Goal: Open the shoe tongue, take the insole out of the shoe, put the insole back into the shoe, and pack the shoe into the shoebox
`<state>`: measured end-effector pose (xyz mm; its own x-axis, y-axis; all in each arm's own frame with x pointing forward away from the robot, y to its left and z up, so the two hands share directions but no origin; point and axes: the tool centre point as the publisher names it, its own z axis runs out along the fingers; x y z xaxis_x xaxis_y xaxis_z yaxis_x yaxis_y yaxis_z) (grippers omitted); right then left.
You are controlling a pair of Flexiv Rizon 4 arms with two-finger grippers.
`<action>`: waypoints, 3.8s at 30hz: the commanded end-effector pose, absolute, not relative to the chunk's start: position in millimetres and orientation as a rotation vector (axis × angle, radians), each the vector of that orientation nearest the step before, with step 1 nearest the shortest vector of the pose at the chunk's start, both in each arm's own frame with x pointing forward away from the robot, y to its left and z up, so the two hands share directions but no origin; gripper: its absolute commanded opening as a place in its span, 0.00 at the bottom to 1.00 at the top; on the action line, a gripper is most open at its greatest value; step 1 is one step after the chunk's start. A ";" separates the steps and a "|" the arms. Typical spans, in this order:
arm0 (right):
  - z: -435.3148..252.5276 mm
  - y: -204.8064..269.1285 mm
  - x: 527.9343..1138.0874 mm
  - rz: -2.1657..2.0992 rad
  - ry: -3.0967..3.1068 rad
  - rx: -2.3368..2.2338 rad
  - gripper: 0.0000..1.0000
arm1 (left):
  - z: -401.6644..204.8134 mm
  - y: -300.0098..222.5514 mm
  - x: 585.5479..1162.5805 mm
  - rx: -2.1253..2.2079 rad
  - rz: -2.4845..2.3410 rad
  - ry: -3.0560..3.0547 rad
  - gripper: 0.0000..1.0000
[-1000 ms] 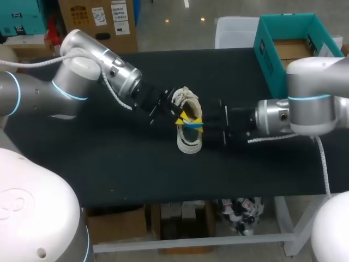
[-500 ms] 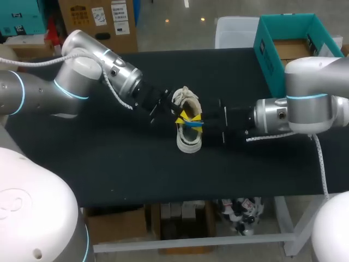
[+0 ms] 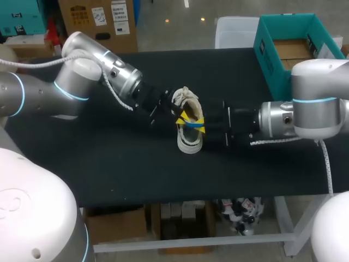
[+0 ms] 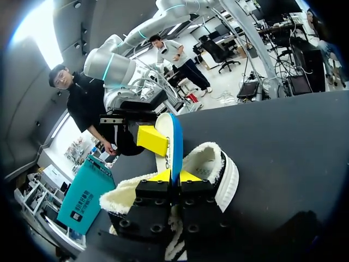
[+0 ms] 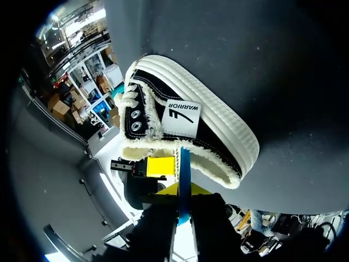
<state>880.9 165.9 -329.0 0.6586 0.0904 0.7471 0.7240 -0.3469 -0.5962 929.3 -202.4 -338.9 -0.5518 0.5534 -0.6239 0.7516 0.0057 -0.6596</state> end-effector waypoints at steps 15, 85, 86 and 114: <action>-332.3 171.5 884.3 -0.746 -0.667 -1.836 0.00 | -323.1 -203.8 915.6 1.432 -1.569 2.045 0.00; -333.4 174.2 882.4 -0.698 -0.662 -2.018 0.00 | -320.8 -186.4 923.2 1.468 -1.503 2.093 1.00; -333.3 174.1 881.6 -0.698 -0.663 -2.026 0.00 | -318.0 -185.2 922.2 1.480 -1.492 2.094 1.00; -376.7 178.0 873.8 -0.547 -0.686 -2.290 0.00 | -269.1 -110.5 929.5 1.668 -0.978 2.351 1.00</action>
